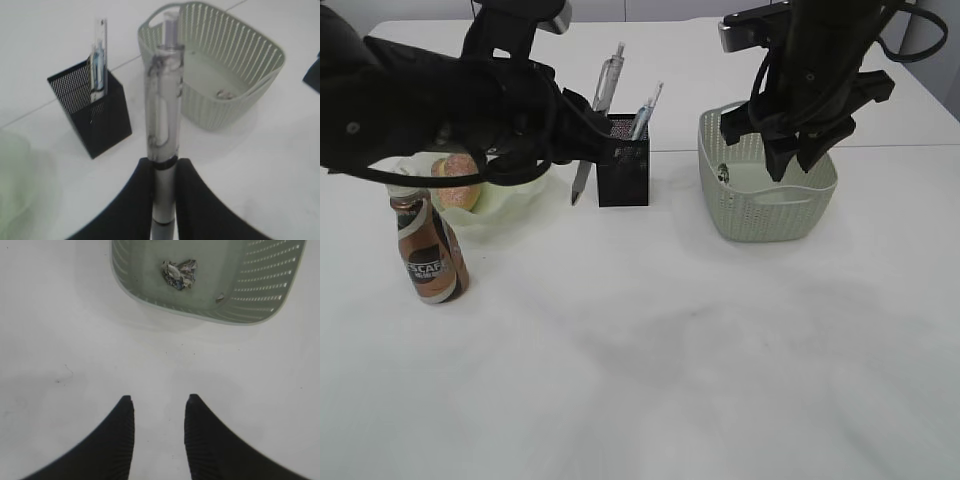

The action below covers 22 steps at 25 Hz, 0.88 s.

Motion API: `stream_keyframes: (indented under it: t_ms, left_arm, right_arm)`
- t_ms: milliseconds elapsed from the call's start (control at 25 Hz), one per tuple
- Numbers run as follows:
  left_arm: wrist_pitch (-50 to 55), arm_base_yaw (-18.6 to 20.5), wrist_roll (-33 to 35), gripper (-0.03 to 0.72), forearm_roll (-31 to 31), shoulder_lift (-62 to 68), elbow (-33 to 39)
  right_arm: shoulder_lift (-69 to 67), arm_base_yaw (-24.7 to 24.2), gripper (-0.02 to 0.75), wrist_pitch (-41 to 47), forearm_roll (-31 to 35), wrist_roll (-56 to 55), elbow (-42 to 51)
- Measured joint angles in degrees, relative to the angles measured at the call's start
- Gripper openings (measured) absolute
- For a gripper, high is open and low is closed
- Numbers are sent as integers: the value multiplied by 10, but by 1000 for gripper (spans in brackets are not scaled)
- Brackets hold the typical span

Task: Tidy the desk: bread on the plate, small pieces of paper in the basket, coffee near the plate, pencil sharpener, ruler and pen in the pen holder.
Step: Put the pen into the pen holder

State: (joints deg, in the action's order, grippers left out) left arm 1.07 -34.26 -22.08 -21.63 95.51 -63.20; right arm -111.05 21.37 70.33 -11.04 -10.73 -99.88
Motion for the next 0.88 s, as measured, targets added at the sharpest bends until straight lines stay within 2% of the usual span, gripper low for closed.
stream_keyframes:
  t_ms: [120, 360, 480, 600, 720, 880]
  left_arm:
    - [-93, 30, 0, 63, 2, 0, 27]
    - [-223, 82, 0, 64, 4, 50, 30]
    - [-294, 92, 0, 64, 7, 80, 30]
    - [-370, 99, 0, 65, 36, 109, 30]
    - [-389, 101, 0, 65, 65, 142, 4]
    - [-393, 101, 0, 65, 70, 181, -46]
  right_arm:
    - [0, 0, 284, 0, 0, 0, 0]
    - [0, 0, 284, 0, 0, 0, 0]
    - [0, 0, 284, 0, 0, 0, 0]
    - [0, 0, 284, 0, 0, 0, 0]
    - [0, 0, 284, 0, 0, 0, 0]
    - [0, 0, 284, 0, 0, 0, 0]
